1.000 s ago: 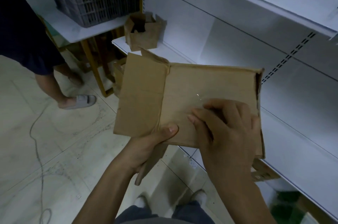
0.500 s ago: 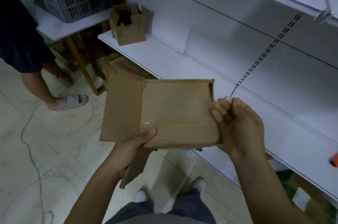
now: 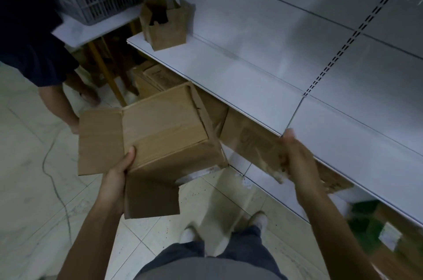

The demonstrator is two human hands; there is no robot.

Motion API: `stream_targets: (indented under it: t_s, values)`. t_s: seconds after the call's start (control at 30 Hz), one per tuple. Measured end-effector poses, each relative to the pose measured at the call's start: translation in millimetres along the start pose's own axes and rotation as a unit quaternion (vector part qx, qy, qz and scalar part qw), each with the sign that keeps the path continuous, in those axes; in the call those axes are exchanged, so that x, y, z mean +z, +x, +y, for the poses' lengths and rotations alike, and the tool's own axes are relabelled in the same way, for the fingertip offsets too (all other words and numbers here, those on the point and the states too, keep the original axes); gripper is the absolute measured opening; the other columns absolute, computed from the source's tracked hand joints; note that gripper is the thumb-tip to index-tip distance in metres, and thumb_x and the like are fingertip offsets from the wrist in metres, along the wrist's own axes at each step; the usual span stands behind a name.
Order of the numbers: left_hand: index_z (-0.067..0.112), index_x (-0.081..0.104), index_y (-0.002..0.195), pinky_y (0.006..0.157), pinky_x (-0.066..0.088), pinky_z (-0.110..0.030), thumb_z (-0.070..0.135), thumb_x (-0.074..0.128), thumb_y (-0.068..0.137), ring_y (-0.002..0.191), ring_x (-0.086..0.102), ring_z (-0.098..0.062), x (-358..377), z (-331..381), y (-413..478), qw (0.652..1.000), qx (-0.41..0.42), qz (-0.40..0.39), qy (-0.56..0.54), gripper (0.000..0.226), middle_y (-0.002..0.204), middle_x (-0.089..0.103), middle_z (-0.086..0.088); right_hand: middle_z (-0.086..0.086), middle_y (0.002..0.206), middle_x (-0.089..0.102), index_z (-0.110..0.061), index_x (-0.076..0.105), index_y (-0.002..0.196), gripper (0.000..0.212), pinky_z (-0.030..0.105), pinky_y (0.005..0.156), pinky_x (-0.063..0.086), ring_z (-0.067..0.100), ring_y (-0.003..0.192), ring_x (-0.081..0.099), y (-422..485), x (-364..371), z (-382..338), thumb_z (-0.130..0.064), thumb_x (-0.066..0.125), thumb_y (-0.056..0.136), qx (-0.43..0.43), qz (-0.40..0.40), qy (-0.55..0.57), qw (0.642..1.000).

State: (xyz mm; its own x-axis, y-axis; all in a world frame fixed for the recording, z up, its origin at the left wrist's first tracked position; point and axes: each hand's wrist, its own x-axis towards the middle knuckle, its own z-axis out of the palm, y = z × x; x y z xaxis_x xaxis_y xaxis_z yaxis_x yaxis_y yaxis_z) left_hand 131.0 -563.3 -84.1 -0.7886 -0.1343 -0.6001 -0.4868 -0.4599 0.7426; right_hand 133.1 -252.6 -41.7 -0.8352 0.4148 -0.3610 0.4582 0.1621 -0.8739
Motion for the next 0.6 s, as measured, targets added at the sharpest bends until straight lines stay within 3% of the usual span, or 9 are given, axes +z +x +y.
stream_targets:
  t_s: [0.07,0.13,0.23,0.37,0.43,0.5,0.6]
  values:
    - [0.021,0.064,0.108,0.075,0.050,-0.041,0.047,0.057,0.087,0.098,0.063,-0.032,-1.1,-5.3,1.3,1.000,0.001,0.002,-0.015,0.034,0.106,0.068,-0.012,0.002,0.079,0.055,-0.021,0.062,0.093,0.055,0.023,0.061,0.046,0.011,0.070,0.052,-7.6,11.6,1.3,-0.068,0.065,0.066,-0.064,-0.089,-0.061,0.992]
    - [0.023,0.063,0.111,0.085,0.050,-0.047,0.052,0.059,0.083,0.104,0.062,-0.033,-5.8,-11.5,2.9,1.000,-0.001,0.014,-0.027,0.041,0.111,0.067,-0.013,-0.002,0.083,0.053,-0.020,0.061,0.105,0.054,0.021,0.062,0.048,0.009,0.074,0.050,-10.3,18.7,1.4,-0.050,0.079,0.064,-0.107,-0.129,-0.156,0.973]
    - [0.025,0.064,0.111,0.092,0.047,-0.051,0.058,0.057,0.083,0.106,0.061,-0.034,-15.2,-19.9,2.8,0.999,-0.003,0.028,-0.040,0.044,0.113,0.066,-0.014,-0.002,0.089,0.055,-0.008,0.062,0.105,0.049,0.024,0.069,0.045,0.011,0.081,0.053,1.6,16.4,16.5,-0.042,0.079,0.072,-0.166,-0.058,-0.407,0.896]
    - [0.030,0.067,0.112,0.084,0.050,-0.047,0.062,0.055,0.083,0.104,0.063,-0.031,-27.0,-24.9,-0.1,0.998,-0.007,0.046,-0.053,0.045,0.111,0.068,-0.010,0.002,0.078,0.055,-0.008,0.060,0.088,0.043,0.030,0.067,0.049,0.017,0.074,0.057,11.1,-3.3,33.2,-0.049,0.071,0.078,-0.072,0.023,-0.540,0.838]
    - [0.030,0.066,0.114,0.076,0.050,-0.042,0.059,0.051,0.087,0.099,0.063,-0.027,-28.6,-26.3,0.2,0.998,0.006,0.052,-0.047,0.042,0.107,0.069,-0.007,0.004,0.073,0.054,-0.009,0.056,0.079,0.037,0.029,0.061,0.041,0.017,0.067,0.052,11.6,-12.5,35.3,-0.045,0.066,0.083,-0.058,0.026,-0.483,0.873]
    - [0.028,0.064,0.116,0.071,0.048,-0.039,0.056,0.048,0.090,0.095,0.063,-0.024,-27.0,-28.1,0.8,0.998,0.011,0.050,-0.037,0.041,0.102,0.068,-0.005,0.003,0.059,0.051,-0.011,0.055,0.065,0.036,0.026,0.054,0.035,0.011,0.054,0.047,8.8,-12.8,37.9,-0.037,0.062,0.089,-0.122,0.017,-0.327,0.937]
    - [0.027,0.065,0.114,0.074,0.049,-0.040,0.056,0.048,0.090,0.094,0.064,-0.025,-23.3,-33.5,2.9,0.999,-0.001,0.042,-0.022,0.041,0.100,0.069,-0.006,0.002,0.053,0.041,-0.007,0.050,0.060,0.044,0.024,0.054,0.033,0.002,0.047,0.039,2.9,1.5,30.8,-0.034,0.053,0.095,-0.147,0.024,-0.123,0.981]
